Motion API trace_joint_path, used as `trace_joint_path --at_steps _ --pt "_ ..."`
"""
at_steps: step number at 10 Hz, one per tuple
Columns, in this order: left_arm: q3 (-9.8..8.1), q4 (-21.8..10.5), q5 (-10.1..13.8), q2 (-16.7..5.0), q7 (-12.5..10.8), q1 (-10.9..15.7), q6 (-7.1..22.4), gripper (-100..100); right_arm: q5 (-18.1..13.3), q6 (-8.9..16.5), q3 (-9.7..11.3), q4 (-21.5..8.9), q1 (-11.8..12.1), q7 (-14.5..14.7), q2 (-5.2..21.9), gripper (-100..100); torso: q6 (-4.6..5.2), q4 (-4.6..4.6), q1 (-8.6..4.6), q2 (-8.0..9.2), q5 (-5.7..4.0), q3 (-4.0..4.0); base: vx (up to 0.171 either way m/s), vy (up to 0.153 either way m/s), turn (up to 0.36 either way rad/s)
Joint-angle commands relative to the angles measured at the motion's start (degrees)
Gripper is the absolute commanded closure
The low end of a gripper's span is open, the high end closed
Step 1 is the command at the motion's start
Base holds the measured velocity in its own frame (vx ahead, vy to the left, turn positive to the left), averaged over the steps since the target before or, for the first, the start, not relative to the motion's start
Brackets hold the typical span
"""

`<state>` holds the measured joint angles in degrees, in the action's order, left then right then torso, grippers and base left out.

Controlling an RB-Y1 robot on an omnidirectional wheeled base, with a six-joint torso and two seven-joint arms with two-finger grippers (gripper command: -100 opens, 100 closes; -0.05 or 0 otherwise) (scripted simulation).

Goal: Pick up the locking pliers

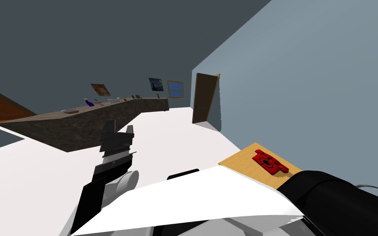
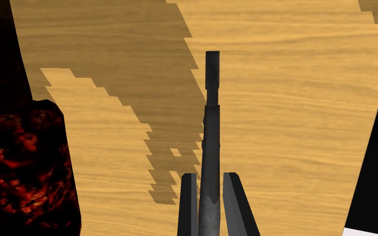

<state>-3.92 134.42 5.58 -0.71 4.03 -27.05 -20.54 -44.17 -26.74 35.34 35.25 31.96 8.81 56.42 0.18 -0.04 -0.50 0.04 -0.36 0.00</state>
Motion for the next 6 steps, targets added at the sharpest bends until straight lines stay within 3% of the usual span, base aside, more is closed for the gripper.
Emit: trace_joint_path --at_steps 1,2,3,4,6 --pt "0.0 0.0 0.0 0.0 0.0 0.0 0.0 0 0.0 0.0 0.0 0.0 0.0 0.0 0.0 100 0.0 0.0 0.0 0.0 0.0 0.0 0.0 0.0 0.0" --pt "0.0 0.0 0.0 0.0 0.0 0.0 0.0 0 0.0 0.0 0.0 0.0 0.0 0.0 0.0 0 0.0 0.0 0.0 0.0 0.0 0.0 0.0 0.0 0.0" --pt "0.0 0.0 0.0 0.0 0.0 0.0 0.0 0 1.2 -0.7 0.6 -1.0 -0.7 2.7 0.2 100 0.0 0.0 0.0 -0.01 0.0 0.0 0.096 -0.043 -0.398" --pt "-0.02 0.0 0.0 0.0 0.0 0.0 0.0 0 1.2 -0.7 0.6 -1.0 -0.7 2.7 0.2 100 0.19 -0.09 -0.11 -0.22 -0.02 -0.14 0.122 -0.038 -0.215" --pt "-0.01 0.0 0.0 0.0 0.0 0.0 0.0 0 2.5 -1.2 1.4 -1.7 -1.4 6.1 0.5 100 0.05 -0.12 -0.14 -0.59 -0.03 -0.33 0.16 -0.033 -0.228"
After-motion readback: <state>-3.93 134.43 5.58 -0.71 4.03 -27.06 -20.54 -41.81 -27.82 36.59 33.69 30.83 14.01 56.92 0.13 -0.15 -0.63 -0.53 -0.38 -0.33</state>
